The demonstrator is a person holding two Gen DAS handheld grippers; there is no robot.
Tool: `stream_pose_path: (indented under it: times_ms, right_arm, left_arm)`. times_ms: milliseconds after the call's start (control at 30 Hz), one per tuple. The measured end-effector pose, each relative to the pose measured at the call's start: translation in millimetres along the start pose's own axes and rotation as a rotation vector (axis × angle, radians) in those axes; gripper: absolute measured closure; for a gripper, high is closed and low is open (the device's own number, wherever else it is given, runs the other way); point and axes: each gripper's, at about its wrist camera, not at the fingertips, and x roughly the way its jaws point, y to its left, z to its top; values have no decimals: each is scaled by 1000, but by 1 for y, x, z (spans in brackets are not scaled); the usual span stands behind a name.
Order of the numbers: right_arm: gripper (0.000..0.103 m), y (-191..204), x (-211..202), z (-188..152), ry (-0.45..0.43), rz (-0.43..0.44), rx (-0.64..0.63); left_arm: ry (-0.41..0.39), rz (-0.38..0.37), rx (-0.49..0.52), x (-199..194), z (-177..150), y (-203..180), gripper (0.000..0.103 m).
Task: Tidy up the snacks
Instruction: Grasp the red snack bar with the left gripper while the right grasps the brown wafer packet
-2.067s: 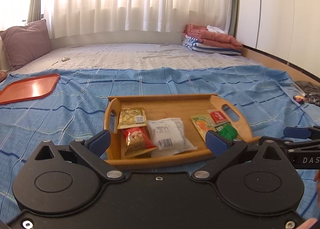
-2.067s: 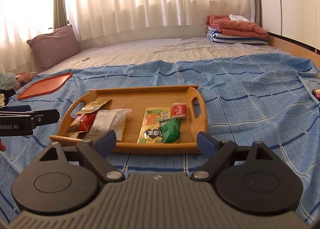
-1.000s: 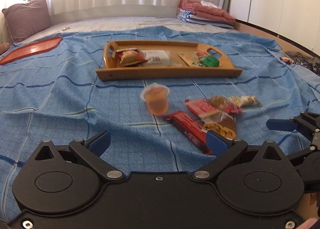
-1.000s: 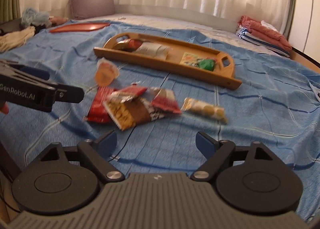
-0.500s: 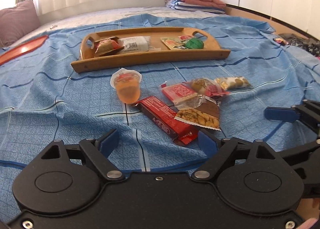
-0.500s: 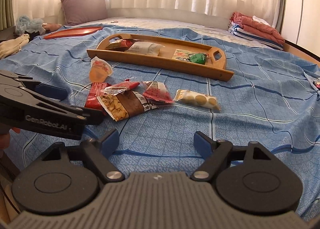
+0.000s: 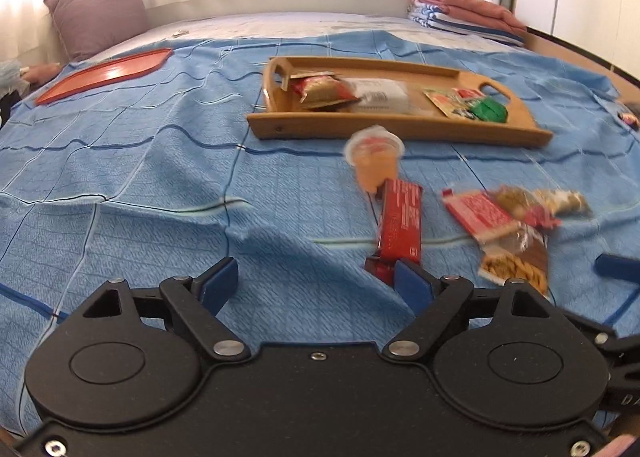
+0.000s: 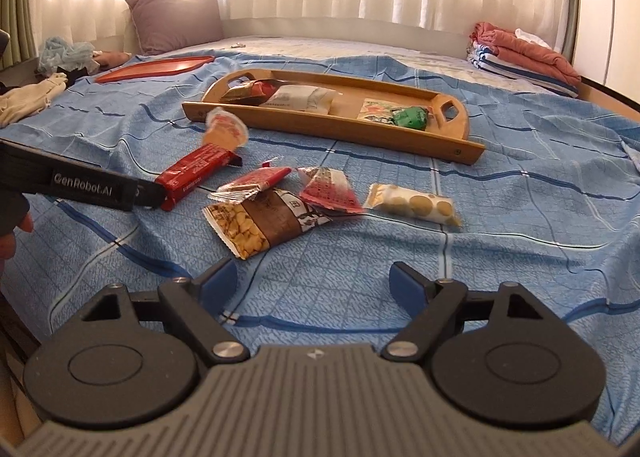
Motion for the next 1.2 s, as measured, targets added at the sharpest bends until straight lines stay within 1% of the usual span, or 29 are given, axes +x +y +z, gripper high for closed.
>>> stream_pose_path:
  times_ms: [100, 167, 200, 233, 300, 467, 600, 667, 767, 800, 867, 933, 1033, 1133, 1200]
  right_arm:
    - [14, 3, 7, 4, 1, 26, -7]
    - [13, 6, 11, 6, 1, 34, -14]
    - [13, 7, 13, 6, -1, 36, -16]
    - [13, 8, 14, 7, -2, 39, -17]
    - [13, 8, 17, 9, -1, 43, -15]
    - [12, 8, 21, 12, 0, 46, -6]
    - [10, 9, 25, 14, 1, 51, -9]
    - [9, 8, 28, 16, 1, 57, -11]
    - [7, 7, 34, 21, 10, 69, -2]
    - [7, 6, 36, 24, 12, 74, 11]
    - [7, 4, 40, 28, 16, 80, 31]
    - [7, 4, 44, 30, 21, 80, 38]
    - [13, 7, 46, 32, 27, 88, 40]
    - [22, 12, 43, 31, 29, 115, 40]
    - [28, 20, 40, 29, 25, 103, 24]
  left_arm:
    - [-30, -29, 32, -4, 4, -3, 19]
    - [-48, -47, 66, -3, 7, -12, 23]
    - [-50, -59, 75, -2, 9, -16, 30]
    - [-46, -76, 78, 0, 11, -19, 40]
    - [-35, -98, 72, 8, 15, -24, 49]
    - [-3, -109, 47, 26, 23, -32, 53]
    - [3, -111, 67, 33, 23, -34, 54]
    - [10, -111, 66, 35, 23, -33, 57]
    - [19, -136, 46, 37, 26, -27, 70]
    - [22, -150, 32, 36, 28, -24, 79]
    - [29, -161, 18, 34, 30, -20, 80]
    - [26, -153, 36, 31, 29, -20, 80]
    - [8, -144, 63, 24, 26, -23, 80]
    - [3, -148, 62, 19, 24, -23, 80]
    - [2, -148, 58, 16, 22, -22, 80]
